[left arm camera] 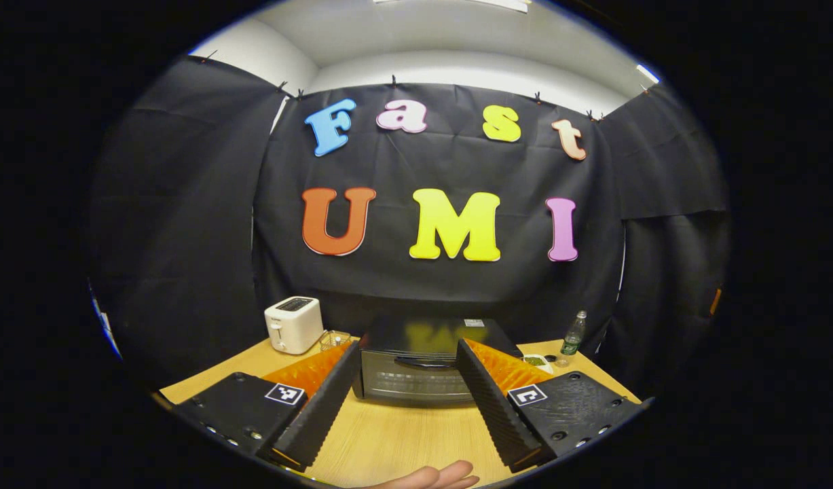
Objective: Open the electric oven with the left hand, put the food in, and close the electric oven.
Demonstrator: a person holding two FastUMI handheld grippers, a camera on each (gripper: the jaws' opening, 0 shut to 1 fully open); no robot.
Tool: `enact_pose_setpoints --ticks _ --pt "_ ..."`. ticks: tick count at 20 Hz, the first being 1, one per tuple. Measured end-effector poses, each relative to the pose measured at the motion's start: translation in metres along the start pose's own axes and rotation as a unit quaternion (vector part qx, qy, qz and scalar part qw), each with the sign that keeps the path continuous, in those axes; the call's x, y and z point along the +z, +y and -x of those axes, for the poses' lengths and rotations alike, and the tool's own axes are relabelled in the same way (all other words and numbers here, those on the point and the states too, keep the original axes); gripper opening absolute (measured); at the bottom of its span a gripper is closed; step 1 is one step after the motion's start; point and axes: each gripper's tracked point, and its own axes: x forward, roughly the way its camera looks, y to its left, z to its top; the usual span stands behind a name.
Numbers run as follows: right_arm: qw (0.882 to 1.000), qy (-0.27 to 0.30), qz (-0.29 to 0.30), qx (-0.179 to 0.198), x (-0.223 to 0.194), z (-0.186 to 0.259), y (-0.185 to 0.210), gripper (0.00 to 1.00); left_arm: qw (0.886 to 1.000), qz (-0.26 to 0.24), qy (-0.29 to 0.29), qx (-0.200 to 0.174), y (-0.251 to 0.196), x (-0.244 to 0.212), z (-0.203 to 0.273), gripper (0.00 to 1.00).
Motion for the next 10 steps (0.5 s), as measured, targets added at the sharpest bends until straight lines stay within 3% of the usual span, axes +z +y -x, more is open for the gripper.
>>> enact_pose_setpoints --ticks 4,10 --pt "1.000 -0.005 0.001 -0.007 -0.003 -0.003 -0.016 0.96 0.998 -0.014 0.053 -0.015 -0.010 -0.037 -0.075 0.93" --pt "1.000 -0.008 -0.010 -0.015 -0.015 -0.010 -0.045 0.95 0.994 -0.019 0.106 -0.008 -0.014 -0.076 -0.143 0.93"
